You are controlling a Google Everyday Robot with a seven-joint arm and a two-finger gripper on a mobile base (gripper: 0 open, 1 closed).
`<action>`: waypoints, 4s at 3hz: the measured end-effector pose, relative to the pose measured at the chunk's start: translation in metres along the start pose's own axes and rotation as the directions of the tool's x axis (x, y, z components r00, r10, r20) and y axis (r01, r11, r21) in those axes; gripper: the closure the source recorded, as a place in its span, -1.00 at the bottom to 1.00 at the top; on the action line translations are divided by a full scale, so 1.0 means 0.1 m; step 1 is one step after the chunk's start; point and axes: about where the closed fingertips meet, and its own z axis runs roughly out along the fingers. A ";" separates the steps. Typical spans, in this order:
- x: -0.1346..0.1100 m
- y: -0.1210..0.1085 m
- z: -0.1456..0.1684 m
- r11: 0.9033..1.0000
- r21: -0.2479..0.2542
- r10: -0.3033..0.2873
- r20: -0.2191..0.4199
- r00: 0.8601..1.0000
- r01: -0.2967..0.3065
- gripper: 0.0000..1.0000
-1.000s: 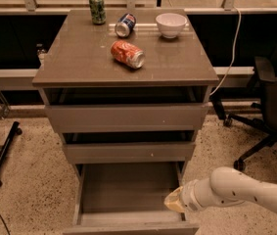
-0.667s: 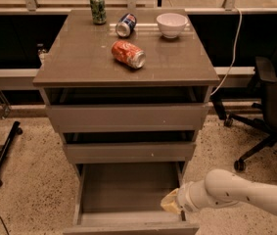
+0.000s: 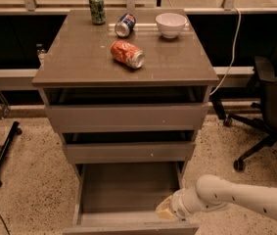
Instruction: Close bottom drawer
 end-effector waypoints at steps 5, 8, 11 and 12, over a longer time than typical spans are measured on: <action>1.06 -0.18 0.75 0.964 -0.030 0.264 -0.034 0.964 -0.265 1.00; 1.40 -0.38 1.01 0.937 0.020 0.350 -0.030 0.936 -0.350 1.00; 1.25 -0.55 1.11 0.947 0.015 0.317 0.122 0.941 -0.321 1.00; 1.04 -0.77 1.15 0.959 0.039 0.269 0.195 0.943 -0.282 1.00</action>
Offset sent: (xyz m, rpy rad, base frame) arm -0.0290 -0.0216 -0.0982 0.0479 0.1316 -0.1073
